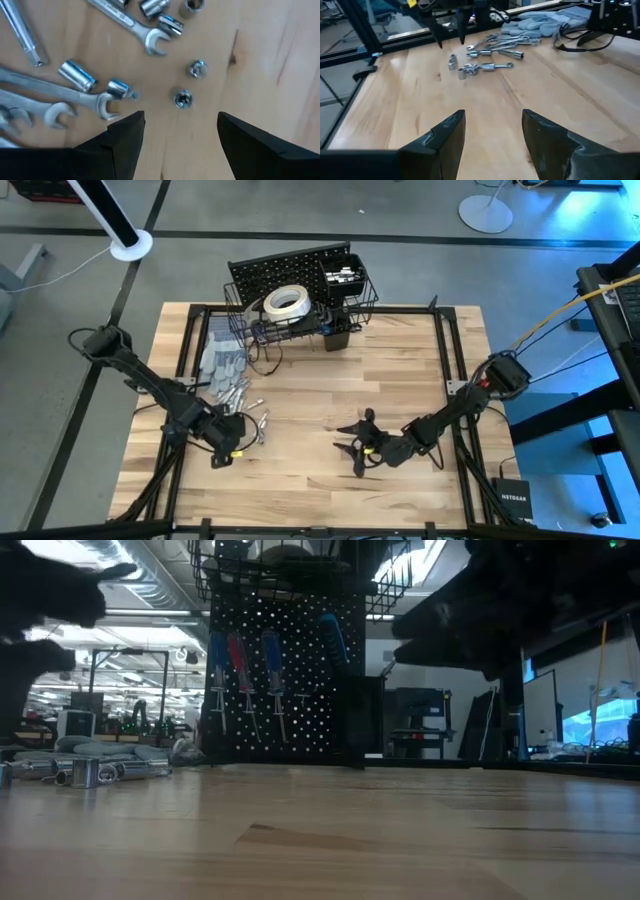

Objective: Hang tools onto peg board
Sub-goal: Put the socket into the top black bin on the pegboard

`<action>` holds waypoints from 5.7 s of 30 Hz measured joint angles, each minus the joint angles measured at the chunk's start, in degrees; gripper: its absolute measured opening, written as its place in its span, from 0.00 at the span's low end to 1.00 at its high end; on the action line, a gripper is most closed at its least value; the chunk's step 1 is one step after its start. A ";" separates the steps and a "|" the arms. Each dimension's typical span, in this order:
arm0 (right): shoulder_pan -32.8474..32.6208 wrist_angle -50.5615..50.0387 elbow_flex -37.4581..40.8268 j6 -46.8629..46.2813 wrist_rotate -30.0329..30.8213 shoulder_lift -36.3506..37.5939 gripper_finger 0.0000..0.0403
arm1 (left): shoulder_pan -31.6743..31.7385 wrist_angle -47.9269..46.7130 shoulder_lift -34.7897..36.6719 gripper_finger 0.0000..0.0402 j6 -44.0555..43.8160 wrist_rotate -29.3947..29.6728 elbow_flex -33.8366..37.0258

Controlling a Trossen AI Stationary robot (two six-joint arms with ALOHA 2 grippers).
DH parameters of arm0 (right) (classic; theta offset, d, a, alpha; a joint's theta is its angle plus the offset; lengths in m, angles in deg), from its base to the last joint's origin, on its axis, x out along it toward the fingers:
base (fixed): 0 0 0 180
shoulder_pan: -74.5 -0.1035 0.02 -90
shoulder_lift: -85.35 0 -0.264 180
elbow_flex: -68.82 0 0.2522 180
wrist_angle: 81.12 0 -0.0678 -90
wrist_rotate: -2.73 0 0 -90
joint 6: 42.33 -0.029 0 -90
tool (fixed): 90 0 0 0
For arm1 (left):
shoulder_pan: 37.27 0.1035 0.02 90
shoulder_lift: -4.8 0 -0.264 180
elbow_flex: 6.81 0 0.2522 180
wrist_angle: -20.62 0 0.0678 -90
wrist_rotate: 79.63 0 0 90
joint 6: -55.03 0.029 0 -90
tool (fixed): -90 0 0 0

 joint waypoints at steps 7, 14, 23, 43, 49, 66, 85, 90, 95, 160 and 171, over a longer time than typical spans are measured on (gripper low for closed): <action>-0.19 -0.65 0.00 -0.01 0.00 0.00 0.49 | 0.15 10.09 -0.04 0.60 -0.97 0.54 5.97; -0.14 -0.82 0.00 -0.01 0.53 0.00 0.49 | 0.15 11.31 -0.21 0.56 -2.47 3.56 7.55; -0.14 -1.19 -0.02 -0.01 0.55 0.00 0.49 | 0.04 16.53 -3.45 0.38 0.09 2.01 8.82; -0.14 -1.54 -0.02 -0.01 0.64 0.00 0.49 | 0.13 0.67 -3.91 0.14 1.35 0.54 -2.40; -0.14 -1.52 -0.02 -0.02 0.64 0.00 0.49 | 1.60 -6.35 -3.87 0.13 5.93 2.06 -15.08; -0.14 -1.50 -0.02 -0.20 0.66 0.02 0.49 | 16.18 10.30 -3.76 0.15 52.42 30.38 -49.08; -0.14 -1.67 -0.02 -0.20 1.14 0.04 0.49 | 45.09 25.63 -20.98 0.15 63.59 20.39 -72.03; -0.15 -1.73 -0.02 -0.20 1.12 0.04 0.49 | 48.62 23.57 -25.80 0.16 58.52 18.37 -76.75; -0.16 -1.72 -0.02 -0.20 0.53 0.04 0.49 | 50.06 23.02 -26.58 0.18 57.05 18.23 -76.97; -0.16 -3.34 -0.02 -2.19 0.36 0.04 0.49 | 6.91 3.42 -6.44 0.46 -20.26 5.15 -0.97; -0.16 -3.73 -0.02 -2.18 0.48 0.04 0.49 | 6.80 6.91 -6.45 0.46 -18.72 5.57 2.21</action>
